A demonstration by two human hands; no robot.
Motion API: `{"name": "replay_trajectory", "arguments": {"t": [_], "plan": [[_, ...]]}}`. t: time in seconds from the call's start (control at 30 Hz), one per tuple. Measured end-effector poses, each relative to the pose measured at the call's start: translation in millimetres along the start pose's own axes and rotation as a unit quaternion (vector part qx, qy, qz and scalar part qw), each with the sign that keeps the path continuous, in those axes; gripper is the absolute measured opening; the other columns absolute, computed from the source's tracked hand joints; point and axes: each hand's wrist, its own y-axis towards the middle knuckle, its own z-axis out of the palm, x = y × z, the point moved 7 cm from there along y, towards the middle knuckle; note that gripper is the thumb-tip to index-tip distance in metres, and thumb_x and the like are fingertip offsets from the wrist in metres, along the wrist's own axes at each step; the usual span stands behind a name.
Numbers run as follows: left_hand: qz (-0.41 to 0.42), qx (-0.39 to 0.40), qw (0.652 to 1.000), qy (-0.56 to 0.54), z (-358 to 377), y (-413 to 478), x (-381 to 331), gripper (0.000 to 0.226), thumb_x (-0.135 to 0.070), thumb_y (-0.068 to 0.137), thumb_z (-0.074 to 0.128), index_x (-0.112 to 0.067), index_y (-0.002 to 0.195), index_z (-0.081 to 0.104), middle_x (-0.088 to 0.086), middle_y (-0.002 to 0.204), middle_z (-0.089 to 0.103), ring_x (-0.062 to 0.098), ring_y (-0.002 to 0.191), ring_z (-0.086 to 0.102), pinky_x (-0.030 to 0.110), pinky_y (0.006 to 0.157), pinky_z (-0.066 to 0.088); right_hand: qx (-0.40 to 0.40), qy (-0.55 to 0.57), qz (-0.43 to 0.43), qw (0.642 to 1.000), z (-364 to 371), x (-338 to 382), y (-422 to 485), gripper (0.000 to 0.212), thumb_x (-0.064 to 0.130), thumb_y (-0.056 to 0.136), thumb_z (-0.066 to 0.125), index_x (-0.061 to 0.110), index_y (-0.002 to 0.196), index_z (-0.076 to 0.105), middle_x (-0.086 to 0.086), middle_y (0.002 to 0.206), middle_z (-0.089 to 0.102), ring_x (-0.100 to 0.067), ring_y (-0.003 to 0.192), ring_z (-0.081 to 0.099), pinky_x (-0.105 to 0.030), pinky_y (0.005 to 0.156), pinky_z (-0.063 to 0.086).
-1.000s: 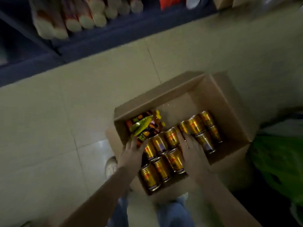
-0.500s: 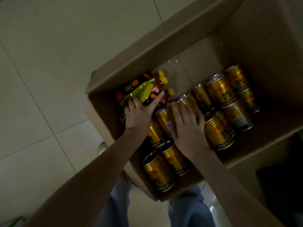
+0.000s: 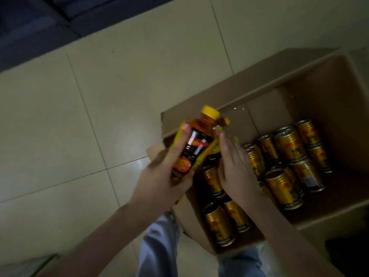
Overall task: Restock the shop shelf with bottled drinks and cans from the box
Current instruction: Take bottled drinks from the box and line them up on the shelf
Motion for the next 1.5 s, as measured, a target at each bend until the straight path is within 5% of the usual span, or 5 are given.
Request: {"name": "replay_trajectory", "arguments": {"t": [0.37,0.6,0.83,1.23,1.5], "plan": [[-0.189,-0.133,0.973,-0.004,-57,65,135,0.083,-0.030,0.091,0.060,-0.050,0.148,0.003,-0.003,0.139,0.051,0.034,0.120,0.049,0.033,0.084,0.036,0.250,-0.299,-0.079,0.917,119,-16,83,0.095,-0.001,0.082,0.057,0.001,0.148,-0.010,-0.018,0.158,-0.003,-0.032,0.146,-0.005,-0.042,0.119,-0.004],[-0.189,-0.117,0.975,0.017,-30,77,149,0.083,-0.025,0.091,0.059,-0.046,0.150,0.005,-0.001,0.138,0.053,0.032,0.119,0.050,0.029,0.085,0.034,0.181,-0.397,-0.127,0.891,141,-28,95,0.083,0.023,0.069,0.076,0.010,0.140,0.035,-0.005,0.133,0.045,-0.020,0.122,0.044,-0.034,0.101,0.037],[-0.199,-0.153,0.967,-0.052,-32,60,131,0.084,-0.023,0.087,0.064,-0.046,0.150,0.012,-0.007,0.133,0.053,0.024,0.117,0.053,0.031,0.088,0.039,0.129,-0.288,-0.101,0.943,106,-34,94,0.074,-0.011,0.048,0.077,0.008,0.115,0.052,-0.015,0.112,0.052,-0.034,0.113,0.049,-0.064,0.109,0.026],[-0.209,-0.019,0.821,-0.530,-99,-25,-40,0.080,-0.007,0.080,0.068,-0.041,0.145,0.034,0.003,0.116,0.068,0.023,0.094,0.070,0.037,0.068,0.058,-0.160,-0.098,-0.103,0.977,-181,45,-45,0.073,-0.020,0.054,0.073,0.006,0.117,0.046,-0.012,0.109,0.041,-0.031,0.111,0.042,-0.066,0.108,0.019],[-0.174,0.157,0.765,-0.600,-180,-174,-234,0.070,-0.035,0.051,0.088,-0.007,0.111,0.064,0.014,0.100,0.072,0.025,0.081,0.072,0.034,0.067,0.059,-0.231,-0.045,-0.221,0.946,-396,190,-138,0.091,0.001,0.051,0.091,0.018,0.127,0.043,-0.008,0.125,0.041,-0.035,0.103,0.044,-0.027,0.103,0.029]]}}
